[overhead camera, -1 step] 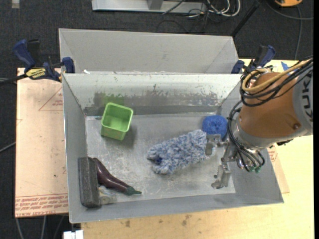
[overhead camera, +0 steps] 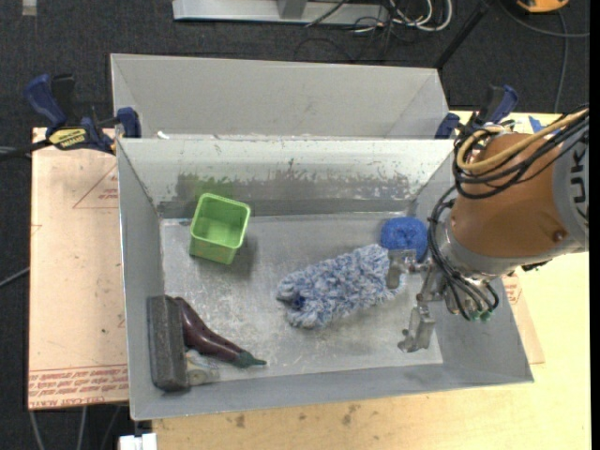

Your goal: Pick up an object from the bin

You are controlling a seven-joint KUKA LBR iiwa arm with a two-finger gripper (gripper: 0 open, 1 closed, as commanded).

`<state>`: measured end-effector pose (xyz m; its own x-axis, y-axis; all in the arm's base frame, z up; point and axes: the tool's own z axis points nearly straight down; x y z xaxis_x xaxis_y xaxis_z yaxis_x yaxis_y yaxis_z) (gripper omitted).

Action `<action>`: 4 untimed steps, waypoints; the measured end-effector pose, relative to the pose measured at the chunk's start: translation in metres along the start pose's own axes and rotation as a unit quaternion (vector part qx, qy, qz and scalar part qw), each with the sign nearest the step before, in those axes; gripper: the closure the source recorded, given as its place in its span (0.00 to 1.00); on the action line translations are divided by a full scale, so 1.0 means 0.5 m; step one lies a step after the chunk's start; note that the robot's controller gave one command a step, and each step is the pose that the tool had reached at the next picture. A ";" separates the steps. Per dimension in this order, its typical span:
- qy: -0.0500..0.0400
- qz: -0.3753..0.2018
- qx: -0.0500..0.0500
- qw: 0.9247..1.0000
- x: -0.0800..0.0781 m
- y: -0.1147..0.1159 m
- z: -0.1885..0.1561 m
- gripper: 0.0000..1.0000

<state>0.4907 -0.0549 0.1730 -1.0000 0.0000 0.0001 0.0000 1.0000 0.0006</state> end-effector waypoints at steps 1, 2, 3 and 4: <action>-0.005 -0.030 0.000 1.000 -0.103 0.092 0.139 0.00; 0.001 -0.049 0.000 0.999 -0.140 0.124 0.170 0.00; -0.002 -0.047 0.000 0.999 -0.153 0.112 0.141 0.00; -0.002 -0.127 0.000 0.992 -0.165 0.125 0.191 0.00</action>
Offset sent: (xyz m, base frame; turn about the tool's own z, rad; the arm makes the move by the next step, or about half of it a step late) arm 0.0798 0.0638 -0.0621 -0.1191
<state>0.5732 0.0077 0.0775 -0.9675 -0.2529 -0.0030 -0.2529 0.9675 0.0000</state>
